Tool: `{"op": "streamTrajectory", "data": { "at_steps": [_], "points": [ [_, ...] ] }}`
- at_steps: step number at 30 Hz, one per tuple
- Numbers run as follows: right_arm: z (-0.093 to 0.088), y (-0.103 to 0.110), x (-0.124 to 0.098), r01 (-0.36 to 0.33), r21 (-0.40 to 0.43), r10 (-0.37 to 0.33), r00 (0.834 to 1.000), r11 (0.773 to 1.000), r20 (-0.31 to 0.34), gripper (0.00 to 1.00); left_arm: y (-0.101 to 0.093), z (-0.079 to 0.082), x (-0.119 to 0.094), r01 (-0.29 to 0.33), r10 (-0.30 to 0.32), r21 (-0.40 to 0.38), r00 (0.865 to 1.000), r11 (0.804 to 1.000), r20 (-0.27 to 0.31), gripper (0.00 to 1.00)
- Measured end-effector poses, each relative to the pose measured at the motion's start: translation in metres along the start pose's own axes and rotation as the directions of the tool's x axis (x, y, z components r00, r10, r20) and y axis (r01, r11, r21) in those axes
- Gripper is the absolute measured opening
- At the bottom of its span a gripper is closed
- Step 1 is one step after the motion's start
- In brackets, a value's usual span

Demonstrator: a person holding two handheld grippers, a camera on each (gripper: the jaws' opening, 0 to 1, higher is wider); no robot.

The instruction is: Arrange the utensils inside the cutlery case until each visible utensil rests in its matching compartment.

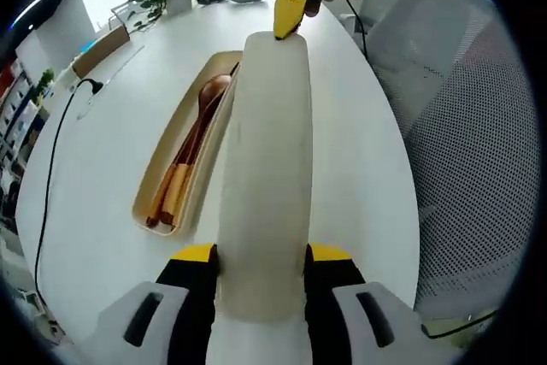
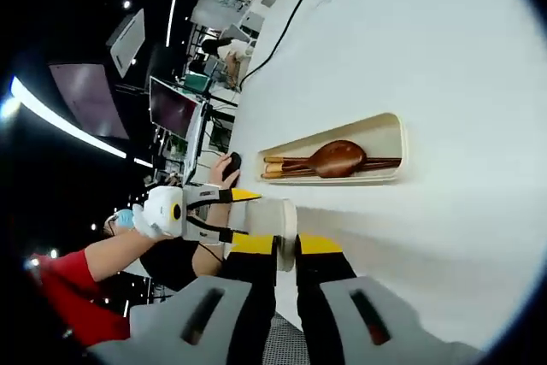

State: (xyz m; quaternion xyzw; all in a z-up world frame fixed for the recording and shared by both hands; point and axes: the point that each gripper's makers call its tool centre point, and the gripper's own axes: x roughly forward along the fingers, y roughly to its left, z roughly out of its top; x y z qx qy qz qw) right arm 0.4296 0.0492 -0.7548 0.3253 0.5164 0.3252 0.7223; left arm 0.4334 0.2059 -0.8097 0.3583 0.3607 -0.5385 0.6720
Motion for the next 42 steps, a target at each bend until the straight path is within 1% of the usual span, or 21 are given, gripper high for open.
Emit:
{"op": "streamTrajectory", "data": {
  "at_steps": [4, 8, 12, 13, 15, 18, 24, 26, 29, 31, 35, 39, 42],
  "points": [
    [0.013, 0.005, -0.006, -0.01, 0.013, 0.01, 0.999, 1.0, 0.036, 0.05, 0.014, 0.01, -0.012, -0.013, 0.012, 0.018, 1.0, 1.0, 0.017, 0.41],
    [0.025, 0.014, -0.009, -0.01, 0.008, 0.01, 0.999, 1.0, 0.05, 0.06, 0.028, 0.019, -0.022, 0.007, -0.008, 0.028, 1.0, 1.0, 0.016, 0.41],
    [0.039, 0.016, -0.011, 0.023, 0.008, -0.024, 0.998, 1.0, 0.063, 0.06, 0.043, 0.028, -0.025, 0.004, -0.004, 0.047, 1.0, 0.999, -0.005, 0.41],
    [0.043, 0.014, -0.012, 0.042, -0.001, -0.041, 0.997, 0.999, 0.07, 0.06, 0.047, 0.031, -0.025, 0.003, -0.002, 0.053, 1.0, 0.999, -0.008, 0.41],
    [0.05, 0.011, -0.013, 0.059, 0.031, -0.061, 0.995, 0.998, 0.081, 0.07, 0.049, 0.033, -0.026, 0.015, -0.014, 0.041, 1.0, 0.999, -0.02, 0.41],
    [0.057, 0.008, -0.016, 0.08, 0.02, -0.081, 0.993, 0.997, 0.086, 0.07, 0.058, 0.04, -0.027, 0.018, -0.017, 0.059, 0.999, 0.998, -0.029, 0.41],
    [0.073, -0.002, -0.022, 0.141, 0.031, -0.143, 0.984, 0.99, 0.107, 0.08, 0.075, 0.056, -0.026, 0.024, -0.02, 0.085, 0.999, 0.996, -0.042, 0.41],
    [0.074, -0.002, -0.022, 0.163, 0.013, -0.164, 0.983, 0.987, 0.086, 0.08, 0.076, 0.057, -0.021, 0.04, -0.035, 0.084, 0.998, 0.996, -0.059, 0.41],
    [0.076, -0.007, -0.022, 0.206, -0.021, -0.204, 0.976, 0.978, 0.07, 0.08, 0.08, 0.058, -0.016, 0.045, -0.039, 0.08, 0.996, 0.996, -0.075, 0.41],
    [0.078, -0.009, -0.02, 0.213, -0.019, -0.211, 0.975, 0.977, 0.075, 0.09, 0.082, 0.058, -0.012, 0.044, -0.038, 0.074, 0.996, 0.996, -0.085, 0.41],
    [0.076, -0.016, -0.019, 0.214, 0.009, -0.214, 0.974, 0.977, 0.079, 0.08, 0.077, 0.054, -0.005, 0.057, -0.053, 0.037, 0.993, 0.998, -0.107, 0.41],
    [0.068, -0.026, -0.016, 0.231, 0.014, -0.231, 0.971, 0.973, 0.064, 0.09, 0.073, 0.052, 0.002, 0.054, -0.048, 0.055, 0.993, 0.997, -0.111, 0.41],
    [0.065, -0.03, -0.014, 0.232, 0.024, -0.233, 0.97, 0.972, 0.063, 0.09, 0.072, 0.049, 0.009, 0.059, -0.05, 0.061, 0.99, 0.996, -0.131, 0.41]
  ]
}}
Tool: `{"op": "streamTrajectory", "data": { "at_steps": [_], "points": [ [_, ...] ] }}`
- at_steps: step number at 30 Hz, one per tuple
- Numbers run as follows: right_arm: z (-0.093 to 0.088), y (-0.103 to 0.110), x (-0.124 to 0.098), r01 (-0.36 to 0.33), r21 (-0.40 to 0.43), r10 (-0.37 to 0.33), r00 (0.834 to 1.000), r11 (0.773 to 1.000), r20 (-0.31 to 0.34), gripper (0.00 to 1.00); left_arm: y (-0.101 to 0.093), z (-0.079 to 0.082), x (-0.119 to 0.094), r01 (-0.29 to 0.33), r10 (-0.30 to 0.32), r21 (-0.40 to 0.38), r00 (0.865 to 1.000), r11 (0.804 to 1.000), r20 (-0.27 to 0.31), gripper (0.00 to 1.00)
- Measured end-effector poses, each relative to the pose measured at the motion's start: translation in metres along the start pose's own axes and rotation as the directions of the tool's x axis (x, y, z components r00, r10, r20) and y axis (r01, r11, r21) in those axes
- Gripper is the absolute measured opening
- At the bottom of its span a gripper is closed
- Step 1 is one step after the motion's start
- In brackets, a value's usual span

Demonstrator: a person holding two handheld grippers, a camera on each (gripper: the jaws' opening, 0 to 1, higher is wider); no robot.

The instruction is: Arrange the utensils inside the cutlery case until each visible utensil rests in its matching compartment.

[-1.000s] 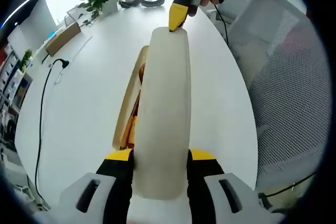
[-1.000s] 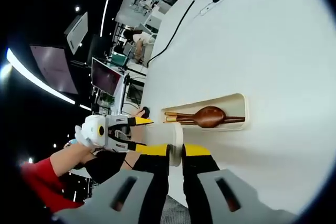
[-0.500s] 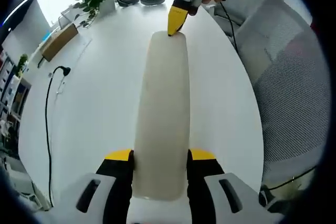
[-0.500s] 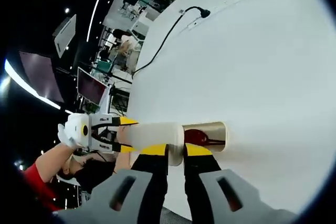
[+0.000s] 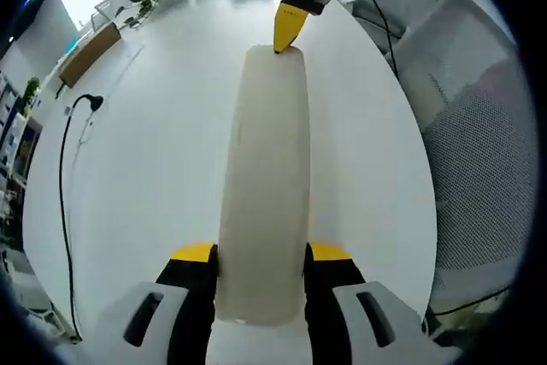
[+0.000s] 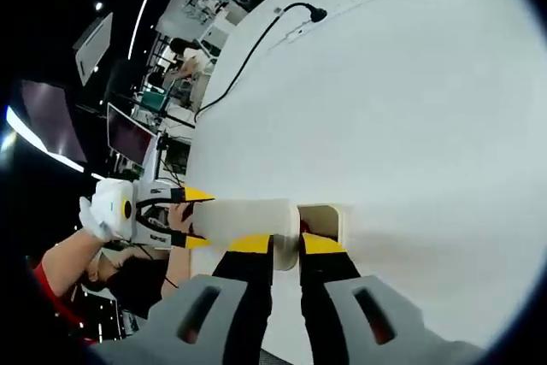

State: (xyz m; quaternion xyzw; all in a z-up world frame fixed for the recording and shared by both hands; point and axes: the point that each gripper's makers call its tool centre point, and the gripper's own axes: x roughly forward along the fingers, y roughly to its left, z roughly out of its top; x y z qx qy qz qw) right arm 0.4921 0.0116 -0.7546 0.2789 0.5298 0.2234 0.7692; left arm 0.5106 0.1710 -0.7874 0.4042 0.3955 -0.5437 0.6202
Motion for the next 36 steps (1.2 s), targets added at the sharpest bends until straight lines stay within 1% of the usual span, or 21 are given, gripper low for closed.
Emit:
{"op": "streamTrajectory", "data": {
  "at_steps": [1, 2, 5, 10, 12, 14, 15, 16, 17, 18, 19, 22, 24, 25, 27, 28, 29, 30, 32, 35, 36],
  "points": [
    [0.001, -0.002, 0.002, -0.003, -0.005, 0.003, 1.0, 1.0, 0.004, 0.09, 0.002, -0.002, 0.002, -0.016, 0.016, 0.033, 1.0, 0.999, -0.018, 0.41],
    [0.001, -0.003, 0.003, -0.001, -0.008, 0.001, 1.0, 1.0, 0.005, 0.09, 0.004, -0.001, 0.002, -0.03, 0.031, 0.046, 0.999, 0.999, -0.02, 0.41],
    [0.002, -0.009, 0.004, 0.027, -0.01, -0.027, 1.0, 1.0, 0.008, 0.09, 0.001, 0.001, 0.006, -0.003, 0.003, 0.012, 1.0, 1.0, -0.014, 0.41],
    [0.003, -0.016, 0.004, 0.044, -0.023, -0.044, 0.999, 0.999, 0.011, 0.09, 0.003, 0.002, 0.012, -0.012, 0.012, 0.019, 1.0, 1.0, -0.019, 0.41],
    [0.007, -0.022, 0.006, 0.054, 0.004, -0.054, 0.998, 0.999, 0.041, 0.09, 0.004, 0.003, 0.014, -0.02, 0.02, 0.008, 1.0, 1.0, -0.02, 0.41],
    [0.006, -0.026, 0.01, 0.056, -0.003, -0.056, 0.998, 0.998, 0.031, 0.09, 0.003, 0.001, 0.017, -0.02, 0.021, 0.016, 0.999, 1.0, -0.03, 0.41],
    [0.005, -0.028, 0.01, 0.069, -0.015, -0.069, 0.997, 0.997, 0.028, 0.08, 0.0, -0.001, 0.019, -0.019, 0.02, 0.025, 0.999, 1.0, -0.039, 0.41],
    [0.005, -0.032, 0.009, 0.101, -0.042, -0.1, 0.995, 0.994, 0.03, 0.05, -0.001, -0.004, 0.02, -0.018, 0.019, 0.032, 0.998, 0.999, -0.052, 0.41],
    [0.002, -0.03, 0.009, 0.091, -0.052, -0.09, 0.996, 0.994, 0.015, 0.05, -0.002, -0.005, 0.02, -0.019, 0.022, 0.05, 0.998, 0.999, -0.055, 0.41],
    [0.005, -0.032, 0.009, 0.098, -0.072, -0.096, 0.995, 0.993, 0.031, 0.05, -0.001, -0.004, 0.02, -0.023, 0.026, 0.062, 0.998, 0.998, -0.051, 0.41],
    [0.006, -0.031, 0.01, 0.095, -0.089, -0.092, 0.995, 0.991, 0.037, 0.06, 0.0, -0.004, 0.02, -0.027, 0.03, 0.051, 0.998, 0.998, -0.054, 0.41],
    [0.006, -0.03, 0.009, 0.094, -0.092, -0.09, 0.995, 0.991, 0.044, 0.06, 0.0, -0.004, 0.02, -0.029, 0.031, 0.045, 0.998, 0.999, -0.05, 0.41],
    [0.012, -0.029, 0.007, 0.085, -0.12, -0.077, 0.994, 0.989, 0.073, 0.05, 0.0, -0.004, 0.019, -0.032, 0.034, 0.038, 0.998, 0.999, -0.047, 0.41],
    [0.018, -0.029, 0.004, 0.086, -0.124, -0.073, 0.991, 0.989, 0.112, 0.04, 0.0, -0.004, 0.019, -0.033, 0.035, 0.037, 0.998, 0.999, -0.043, 0.41],
    [0.024, -0.029, -0.001, 0.076, -0.077, -0.064, 0.986, 0.994, 0.154, 0.05, 0.0, -0.005, 0.019, -0.035, 0.037, 0.048, 0.998, 0.998, -0.041, 0.41],
    [0.027, -0.03, -0.004, 0.061, -0.036, -0.054, 0.982, 0.998, 0.18, 0.06, 0.0, -0.005, 0.019, -0.037, 0.039, 0.055, 0.998, 0.998, -0.041, 0.41],
    [0.027, -0.033, -0.005, 0.064, -0.012, -0.06, 0.979, 0.998, 0.196, 0.09, 0.0, -0.005, 0.02, -0.039, 0.041, 0.053, 0.998, 0.998, -0.04, 0.41],
    [0.023, -0.039, -0.005, 0.07, 0.03, -0.075, 0.98, 0.997, 0.185, 0.11, 0.0, -0.005, 0.019, -0.039, 0.042, 0.052, 0.998, 0.998, -0.041, 0.41],
    [0.024, -0.048, -0.001, 0.044, 0.083, -0.06, 0.98, 0.996, 0.192, 0.15, 0.0, -0.005, 0.02, -0.04, 0.042, 0.059, 0.998, 0.997, -0.044, 0.41],
    [0.019, -0.045, 0.001, 0.01, 0.134, -0.038, 0.977, 0.991, 0.21, 0.14, 0.0, -0.005, 0.019, -0.043, 0.046, 0.07, 0.998, 0.997, -0.047, 0.41],
    [0.015, -0.044, 0.004, 0.003, 0.16, -0.036, 0.979, 0.987, 0.201, 0.17, 0.002, -0.004, 0.02, -0.048, 0.052, 0.086, 0.997, 0.995, -0.048, 0.41]
  ]
}}
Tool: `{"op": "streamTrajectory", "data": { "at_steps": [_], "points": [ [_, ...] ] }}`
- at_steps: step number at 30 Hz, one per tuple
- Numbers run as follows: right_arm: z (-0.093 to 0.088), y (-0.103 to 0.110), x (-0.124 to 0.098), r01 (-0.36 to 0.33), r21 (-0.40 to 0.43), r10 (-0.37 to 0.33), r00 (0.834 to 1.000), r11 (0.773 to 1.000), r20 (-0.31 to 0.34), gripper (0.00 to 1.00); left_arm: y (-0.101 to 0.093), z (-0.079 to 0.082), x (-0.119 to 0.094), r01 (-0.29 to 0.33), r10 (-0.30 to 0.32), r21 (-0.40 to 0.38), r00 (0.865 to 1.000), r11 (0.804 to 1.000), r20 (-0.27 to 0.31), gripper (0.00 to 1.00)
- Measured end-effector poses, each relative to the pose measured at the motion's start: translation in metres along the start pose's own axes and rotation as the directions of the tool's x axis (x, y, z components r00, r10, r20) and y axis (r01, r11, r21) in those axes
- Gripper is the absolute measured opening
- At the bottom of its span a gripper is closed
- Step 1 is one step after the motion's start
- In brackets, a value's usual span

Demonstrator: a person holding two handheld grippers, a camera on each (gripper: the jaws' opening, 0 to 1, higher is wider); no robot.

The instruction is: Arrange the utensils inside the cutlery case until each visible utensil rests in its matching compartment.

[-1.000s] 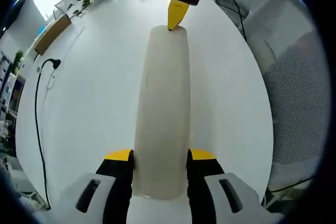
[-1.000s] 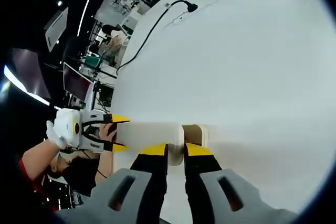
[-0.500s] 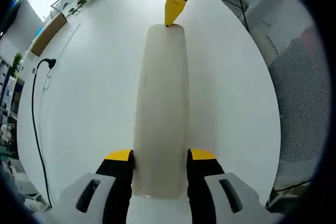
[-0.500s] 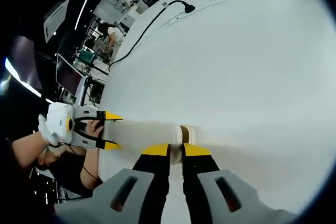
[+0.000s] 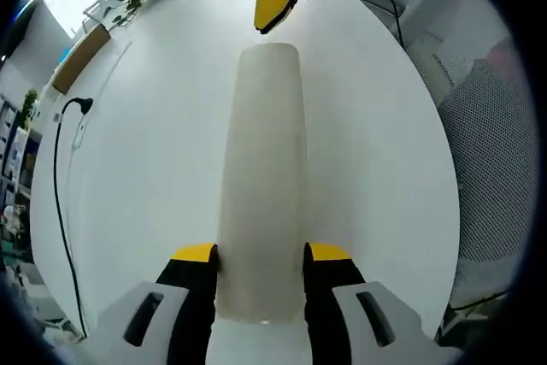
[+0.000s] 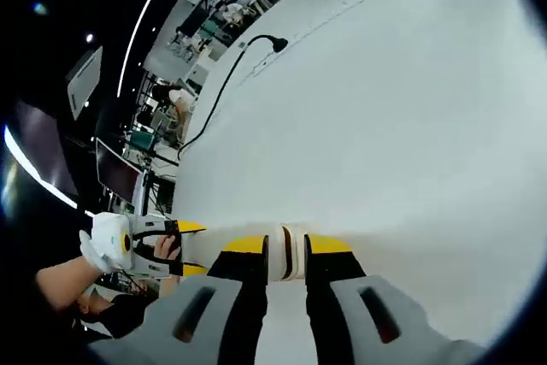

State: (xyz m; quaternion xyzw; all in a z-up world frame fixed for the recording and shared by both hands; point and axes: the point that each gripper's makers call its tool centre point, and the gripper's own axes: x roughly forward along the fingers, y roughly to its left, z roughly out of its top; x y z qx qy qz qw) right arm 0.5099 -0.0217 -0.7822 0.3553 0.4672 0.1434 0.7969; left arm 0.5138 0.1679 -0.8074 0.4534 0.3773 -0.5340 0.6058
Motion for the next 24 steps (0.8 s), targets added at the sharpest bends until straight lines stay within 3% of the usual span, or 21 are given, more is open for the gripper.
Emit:
{"op": "streamTrajectory", "data": {
  "at_steps": [2, 5, 11, 16, 24],
  "points": [
    [-0.004, 0.0, 0.005, -0.004, 0.006, 0.005, 1.0, 1.0, -0.007, 0.22, 0.0, 0.0, 0.0, 0.001, -0.001, -0.004, 1.0, 1.0, -0.007, 0.41],
    [-0.008, 0.002, 0.008, 0.001, -0.011, -0.001, 1.0, 1.0, -0.011, 0.13, -0.001, 0.002, 0.0, -0.001, 0.001, -0.004, 1.0, 1.0, -0.007, 0.41],
    [-0.009, -0.001, 0.009, 0.013, -0.04, -0.013, 1.0, 0.999, -0.002, 0.08, -0.002, 0.009, -0.003, -0.007, 0.007, 0.018, 1.0, 1.0, 0.004, 0.4],
    [-0.009, 0.0, 0.007, -0.004, 0.002, 0.004, 1.0, 1.0, 0.011, 0.08, 0.001, 0.009, -0.001, -0.007, 0.007, -0.001, 1.0, 1.0, -0.005, 0.4],
    [-0.009, 0.0, 0.007, -0.005, -0.03, 0.005, 1.0, 1.0, 0.005, 0.08, -0.002, 0.008, 0.0, -0.031, 0.032, 0.021, 0.999, 0.999, -0.019, 0.4]
  ]
}}
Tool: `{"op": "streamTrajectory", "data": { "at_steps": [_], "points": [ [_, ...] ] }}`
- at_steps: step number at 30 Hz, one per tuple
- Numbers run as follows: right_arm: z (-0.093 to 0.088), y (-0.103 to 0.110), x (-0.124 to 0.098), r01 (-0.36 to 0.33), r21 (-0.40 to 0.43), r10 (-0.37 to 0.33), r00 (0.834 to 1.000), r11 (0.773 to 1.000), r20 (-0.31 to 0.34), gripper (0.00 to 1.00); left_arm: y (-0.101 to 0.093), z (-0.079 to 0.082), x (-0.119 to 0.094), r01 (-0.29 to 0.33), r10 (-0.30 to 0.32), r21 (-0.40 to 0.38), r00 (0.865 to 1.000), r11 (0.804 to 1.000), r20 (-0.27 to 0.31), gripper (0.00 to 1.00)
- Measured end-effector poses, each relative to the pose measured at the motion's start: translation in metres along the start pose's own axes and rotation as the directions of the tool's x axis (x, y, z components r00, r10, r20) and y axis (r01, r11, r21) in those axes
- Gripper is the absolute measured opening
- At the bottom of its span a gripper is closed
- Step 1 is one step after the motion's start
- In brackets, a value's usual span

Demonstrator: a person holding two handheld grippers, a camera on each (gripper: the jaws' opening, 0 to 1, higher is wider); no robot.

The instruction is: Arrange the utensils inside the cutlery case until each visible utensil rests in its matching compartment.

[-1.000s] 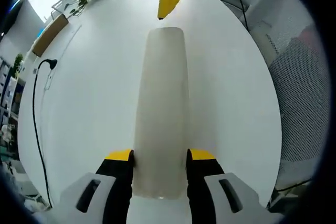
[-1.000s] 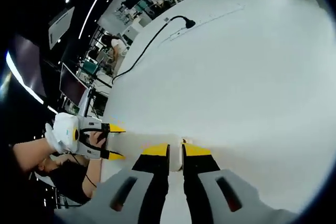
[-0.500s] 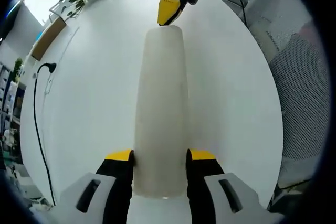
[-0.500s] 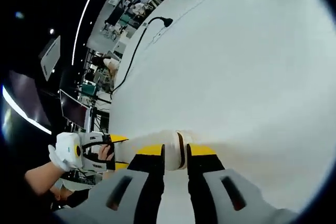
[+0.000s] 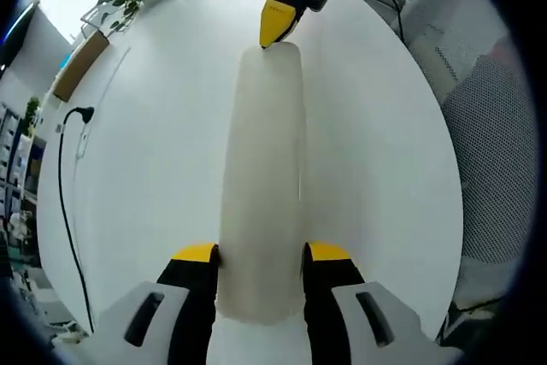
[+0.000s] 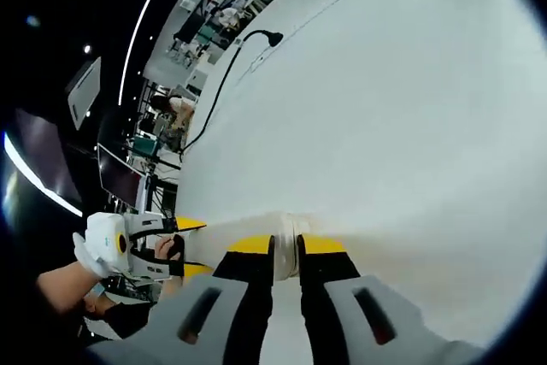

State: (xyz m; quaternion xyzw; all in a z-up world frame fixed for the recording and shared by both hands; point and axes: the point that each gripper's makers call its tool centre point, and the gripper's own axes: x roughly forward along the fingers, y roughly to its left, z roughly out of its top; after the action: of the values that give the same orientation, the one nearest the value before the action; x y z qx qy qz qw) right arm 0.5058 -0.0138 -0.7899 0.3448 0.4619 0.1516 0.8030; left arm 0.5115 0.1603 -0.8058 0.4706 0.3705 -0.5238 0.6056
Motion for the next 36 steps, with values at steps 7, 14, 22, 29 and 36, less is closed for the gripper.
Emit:
{"op": "streamTrajectory", "data": {
  "at_steps": [7, 14, 22, 29, 36],
  "points": [
    [0.003, -0.002, -0.001, -0.024, 0.019, 0.024, 1.0, 1.0, 0.013, 0.05, -0.001, 0.003, -0.001, -0.018, 0.019, -0.029, 1.0, 0.999, 0.024, 0.42],
    [0.001, -0.004, -0.003, -0.022, 0.018, 0.022, 1.0, 1.0, 0.023, 0.08, -0.003, -0.001, 0.002, -0.028, 0.028, 0.004, 1.0, 1.0, 0.006, 0.41],
    [-0.009, -0.006, -0.004, -0.051, 0.055, 0.051, 0.999, 0.997, -0.001, 0.12, -0.003, -0.001, 0.001, -0.065, 0.065, 0.006, 0.998, 0.998, 0.006, 0.41],
    [-0.012, -0.004, -0.003, -0.095, 0.11, 0.09, 0.995, 0.989, 0.051, 0.08, -0.004, 0.0, 0.001, -0.092, 0.092, 0.034, 0.996, 0.995, -0.001, 0.41],
    [-0.017, -0.007, -0.001, -0.105, 0.018, 0.104, 0.993, 0.994, 0.056, 0.06, -0.003, -0.001, 0.002, -0.078, 0.078, -0.011, 0.997, 0.997, -0.002, 0.4]
  ]
}}
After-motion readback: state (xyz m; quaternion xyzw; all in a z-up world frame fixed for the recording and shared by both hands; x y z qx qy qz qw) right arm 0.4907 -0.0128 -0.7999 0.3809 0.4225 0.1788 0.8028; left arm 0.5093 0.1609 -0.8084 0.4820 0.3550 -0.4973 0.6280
